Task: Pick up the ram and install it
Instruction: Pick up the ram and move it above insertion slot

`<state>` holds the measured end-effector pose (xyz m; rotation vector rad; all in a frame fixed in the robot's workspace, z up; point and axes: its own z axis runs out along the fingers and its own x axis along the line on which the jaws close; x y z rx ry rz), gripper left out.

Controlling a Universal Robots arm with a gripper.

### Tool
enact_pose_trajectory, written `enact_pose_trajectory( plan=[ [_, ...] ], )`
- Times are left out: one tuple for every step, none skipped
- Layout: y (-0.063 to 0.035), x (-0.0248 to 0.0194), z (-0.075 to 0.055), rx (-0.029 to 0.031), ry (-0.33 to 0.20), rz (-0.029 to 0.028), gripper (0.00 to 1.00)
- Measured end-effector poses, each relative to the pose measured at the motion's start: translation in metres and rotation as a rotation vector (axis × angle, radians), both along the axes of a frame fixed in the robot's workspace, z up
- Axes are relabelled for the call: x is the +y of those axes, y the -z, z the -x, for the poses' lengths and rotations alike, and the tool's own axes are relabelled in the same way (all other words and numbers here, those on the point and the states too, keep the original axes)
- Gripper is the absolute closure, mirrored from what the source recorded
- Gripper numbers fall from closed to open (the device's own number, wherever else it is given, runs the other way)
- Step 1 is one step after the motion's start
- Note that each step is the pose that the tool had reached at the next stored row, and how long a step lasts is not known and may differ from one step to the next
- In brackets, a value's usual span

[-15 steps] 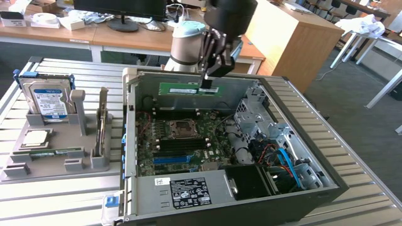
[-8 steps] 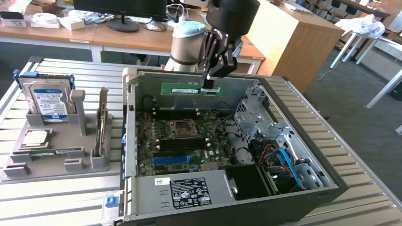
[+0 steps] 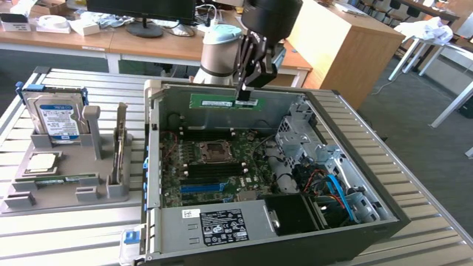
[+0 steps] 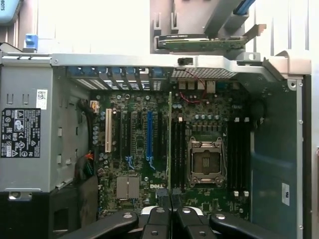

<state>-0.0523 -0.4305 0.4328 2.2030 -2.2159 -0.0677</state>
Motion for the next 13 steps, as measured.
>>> enact_pose_trajectory(
  plan=[
    [0.0001,0.0017,0.000,0.0001,0.000,0.0000,0.89],
    [0.0002,0.0033,0.000,0.0000,0.000,-0.0001,0.89],
    [0.0002,0.0049,0.000,0.0000,0.000,0.0000,0.89],
    [0.0003,0.0064,0.000,0.0000,0.000,0.0000,0.89],
    [0.0004,0.0079,0.000,0.0000,0.000,0.0000,0.89],
    [0.0004,0.0094,-0.001,0.0000,0.000,0.0001,0.89],
    [0.0005,0.0107,-0.001,0.0000,0.000,0.0000,0.89],
    [0.0006,0.0119,-0.001,0.0000,0.000,0.0000,0.89],
    [0.0007,0.0131,-0.001,-0.0001,0.000,-0.0001,0.89],
    [0.0007,0.0143,-0.001,-0.0001,0.000,-0.0001,0.89],
    [0.0007,0.0155,-0.001,-0.0001,0.000,0.0000,0.89],
    [0.0008,0.0168,-0.001,-0.0001,0.000,-0.0001,0.89],
    [0.0009,0.0180,-0.001,-0.0001,0.000,-0.0001,0.89]
  ],
)
